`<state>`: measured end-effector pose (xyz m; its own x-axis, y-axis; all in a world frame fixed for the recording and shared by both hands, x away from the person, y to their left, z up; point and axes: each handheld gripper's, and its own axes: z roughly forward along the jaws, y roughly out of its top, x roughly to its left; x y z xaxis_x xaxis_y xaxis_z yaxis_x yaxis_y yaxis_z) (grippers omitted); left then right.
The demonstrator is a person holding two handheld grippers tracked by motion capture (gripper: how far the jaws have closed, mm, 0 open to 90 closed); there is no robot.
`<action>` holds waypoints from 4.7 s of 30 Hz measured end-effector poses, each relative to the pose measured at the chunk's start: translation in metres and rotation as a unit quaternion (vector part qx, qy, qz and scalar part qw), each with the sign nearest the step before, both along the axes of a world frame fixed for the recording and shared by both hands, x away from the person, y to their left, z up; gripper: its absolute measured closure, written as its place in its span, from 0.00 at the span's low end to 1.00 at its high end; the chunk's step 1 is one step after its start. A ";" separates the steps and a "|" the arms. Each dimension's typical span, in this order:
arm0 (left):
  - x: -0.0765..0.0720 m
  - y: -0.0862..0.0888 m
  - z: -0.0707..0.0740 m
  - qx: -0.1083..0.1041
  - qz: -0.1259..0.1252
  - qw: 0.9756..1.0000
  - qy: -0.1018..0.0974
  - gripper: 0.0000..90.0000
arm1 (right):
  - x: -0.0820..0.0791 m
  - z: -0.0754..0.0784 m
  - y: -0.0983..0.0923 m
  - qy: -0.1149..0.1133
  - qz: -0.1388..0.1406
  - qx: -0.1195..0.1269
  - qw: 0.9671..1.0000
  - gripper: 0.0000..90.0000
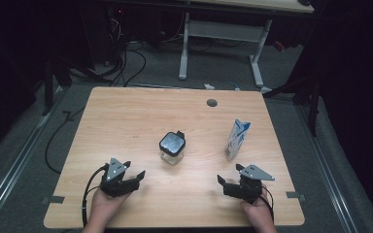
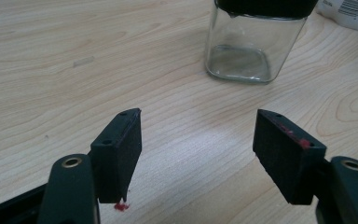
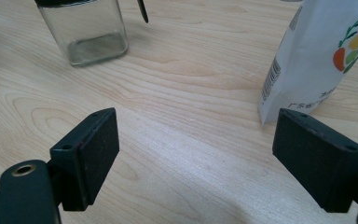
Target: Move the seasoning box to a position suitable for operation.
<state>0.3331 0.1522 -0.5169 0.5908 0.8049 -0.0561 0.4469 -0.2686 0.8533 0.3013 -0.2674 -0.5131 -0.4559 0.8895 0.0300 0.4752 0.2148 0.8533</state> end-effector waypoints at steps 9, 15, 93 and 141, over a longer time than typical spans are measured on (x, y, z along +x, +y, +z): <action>0.004 -0.003 0.002 -0.003 0.011 1.000 0.008 0.35 | 0.000 0.000 0.003 0.003 0.012 -0.010 1.000 0.13; 0.007 -0.009 0.002 -0.005 -0.004 1.000 0.003 0.48 | -0.001 0.001 0.004 0.000 0.026 0.006 1.000 0.14; 0.016 -0.078 0.005 -0.058 -0.051 0.997 -0.030 1.00 | -0.003 -0.006 0.001 0.016 0.072 0.027 0.997 0.44; 0.021 -0.067 -0.001 0.018 -0.101 0.995 0.001 0.67 | 0.023 -0.001 0.025 0.012 0.032 -0.014 0.999 0.58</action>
